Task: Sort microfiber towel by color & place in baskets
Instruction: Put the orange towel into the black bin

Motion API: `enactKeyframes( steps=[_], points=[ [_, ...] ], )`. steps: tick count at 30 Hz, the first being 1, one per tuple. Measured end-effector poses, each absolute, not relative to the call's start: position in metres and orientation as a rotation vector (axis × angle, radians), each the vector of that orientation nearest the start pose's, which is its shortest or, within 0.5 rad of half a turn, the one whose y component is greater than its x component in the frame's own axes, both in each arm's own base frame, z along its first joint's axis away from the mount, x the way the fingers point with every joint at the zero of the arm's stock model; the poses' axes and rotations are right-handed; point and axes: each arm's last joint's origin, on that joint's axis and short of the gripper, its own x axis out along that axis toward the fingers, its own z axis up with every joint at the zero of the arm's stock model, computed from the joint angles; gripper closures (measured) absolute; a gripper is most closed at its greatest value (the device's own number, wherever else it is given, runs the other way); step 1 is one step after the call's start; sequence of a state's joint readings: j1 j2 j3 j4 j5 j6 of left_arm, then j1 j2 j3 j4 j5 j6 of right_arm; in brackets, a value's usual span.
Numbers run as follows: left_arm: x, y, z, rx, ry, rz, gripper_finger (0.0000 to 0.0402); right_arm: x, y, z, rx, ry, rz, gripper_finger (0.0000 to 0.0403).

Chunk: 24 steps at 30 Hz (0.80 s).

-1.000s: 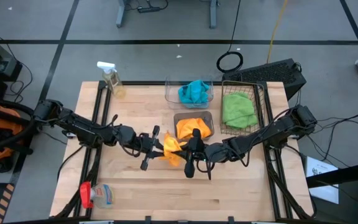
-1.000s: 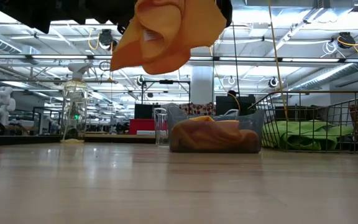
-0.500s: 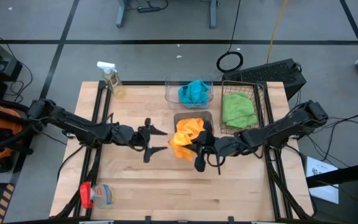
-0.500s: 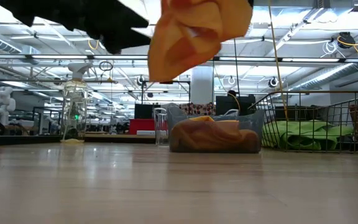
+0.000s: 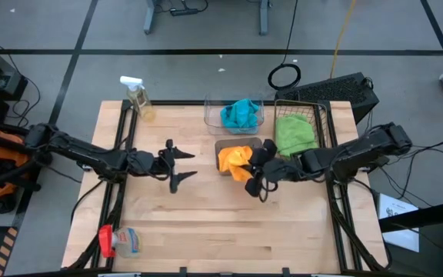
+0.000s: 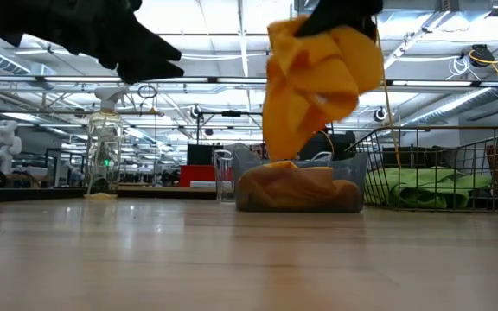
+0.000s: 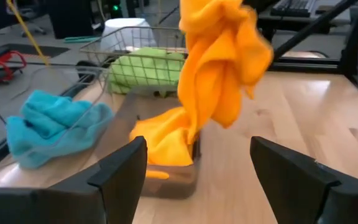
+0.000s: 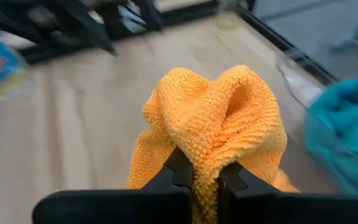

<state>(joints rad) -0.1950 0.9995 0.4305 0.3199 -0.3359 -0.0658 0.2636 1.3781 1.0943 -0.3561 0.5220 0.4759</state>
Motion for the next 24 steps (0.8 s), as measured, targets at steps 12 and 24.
enactKeyframes(
  steps=[12, 24],
  points=[
    [0.202, -0.026, 0.217, -0.009, 0.228, 0.168, 0.0112, 0.299, 0.011, 0.29, 0.166, 0.571, -0.476, 0.0395],
    [0.202, -0.026, 0.218, -0.01, 0.226, 0.168, 0.0112, 0.336, -0.017, 0.233, 0.108, 0.747, -0.461, 0.0393]
  ],
)
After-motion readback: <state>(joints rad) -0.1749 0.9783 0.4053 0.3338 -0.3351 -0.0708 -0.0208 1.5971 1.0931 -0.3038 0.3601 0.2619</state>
